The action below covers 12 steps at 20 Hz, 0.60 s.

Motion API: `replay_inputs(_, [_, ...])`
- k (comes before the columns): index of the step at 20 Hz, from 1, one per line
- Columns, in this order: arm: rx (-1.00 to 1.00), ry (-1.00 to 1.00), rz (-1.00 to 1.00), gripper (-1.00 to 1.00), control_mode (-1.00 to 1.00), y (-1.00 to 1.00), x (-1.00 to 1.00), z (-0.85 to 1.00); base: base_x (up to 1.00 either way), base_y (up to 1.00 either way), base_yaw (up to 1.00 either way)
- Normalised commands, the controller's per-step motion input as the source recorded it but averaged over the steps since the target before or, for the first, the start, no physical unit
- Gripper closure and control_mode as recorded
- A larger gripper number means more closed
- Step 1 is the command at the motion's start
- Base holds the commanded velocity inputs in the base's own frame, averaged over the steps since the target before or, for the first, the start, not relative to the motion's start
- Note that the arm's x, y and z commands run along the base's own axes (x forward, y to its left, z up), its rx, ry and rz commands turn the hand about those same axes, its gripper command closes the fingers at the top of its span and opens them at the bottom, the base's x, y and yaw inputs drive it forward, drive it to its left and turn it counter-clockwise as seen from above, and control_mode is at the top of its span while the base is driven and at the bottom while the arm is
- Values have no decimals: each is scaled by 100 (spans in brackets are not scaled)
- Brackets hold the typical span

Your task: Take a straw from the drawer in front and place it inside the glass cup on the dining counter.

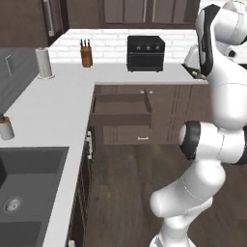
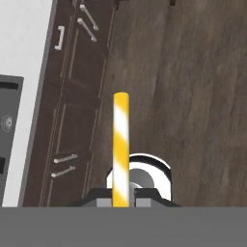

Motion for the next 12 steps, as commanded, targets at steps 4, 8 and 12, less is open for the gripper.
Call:
replay_inputs(4, [0,0,0,100,100,0,0,0,-100,-23,-22])
replay_inputs(8, [0,0,0,100,100,0,0,0,-90,-33,-24])
replay_inputs(12, [0,0,0,100,100,0,0,0,-30,-50,-43])
